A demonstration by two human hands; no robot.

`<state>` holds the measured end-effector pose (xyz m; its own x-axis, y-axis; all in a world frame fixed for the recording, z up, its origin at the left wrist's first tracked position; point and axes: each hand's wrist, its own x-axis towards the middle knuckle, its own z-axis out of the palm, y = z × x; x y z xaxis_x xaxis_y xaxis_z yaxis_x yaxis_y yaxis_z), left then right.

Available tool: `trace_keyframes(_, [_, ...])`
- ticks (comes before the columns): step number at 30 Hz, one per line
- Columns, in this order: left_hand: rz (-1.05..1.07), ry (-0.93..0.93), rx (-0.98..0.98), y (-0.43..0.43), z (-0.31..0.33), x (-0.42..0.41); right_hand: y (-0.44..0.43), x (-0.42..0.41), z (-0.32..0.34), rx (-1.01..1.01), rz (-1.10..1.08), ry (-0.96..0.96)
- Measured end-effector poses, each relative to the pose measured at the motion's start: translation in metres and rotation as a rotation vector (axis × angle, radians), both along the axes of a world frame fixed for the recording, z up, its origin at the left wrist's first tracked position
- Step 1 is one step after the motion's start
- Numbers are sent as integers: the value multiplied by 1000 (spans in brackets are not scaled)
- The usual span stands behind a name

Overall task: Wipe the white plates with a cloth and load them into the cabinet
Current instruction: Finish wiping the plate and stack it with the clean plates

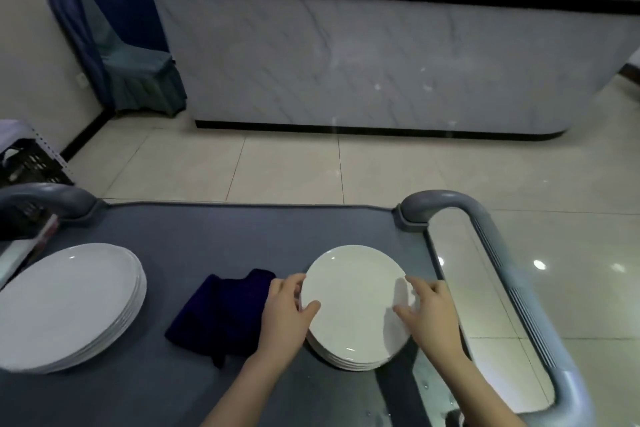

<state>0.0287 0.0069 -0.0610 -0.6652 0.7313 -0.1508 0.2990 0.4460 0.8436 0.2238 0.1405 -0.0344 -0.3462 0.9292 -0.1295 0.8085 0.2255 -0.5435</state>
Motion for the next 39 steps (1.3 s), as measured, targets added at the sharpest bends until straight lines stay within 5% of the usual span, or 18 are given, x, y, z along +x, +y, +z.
trace_keyframes(10, [90,9,-121,9,-6,8,11,6,-5,-198,-29,128])
trace_keyframes(15, [138,-137,-125,13,-4,4,17,7,-10,-203,-49,194])
trace_keyframes(23, [259,-396,14,-19,7,-2,9,-8,-20,-471,-142,622])
trace_keyframes(30, [130,-386,134,-41,25,-34,-10,-47,-25,-409,-338,795])
trace_keyframes(39, [19,210,-171,-61,-8,-124,-13,-62,-6,-370,-386,795])
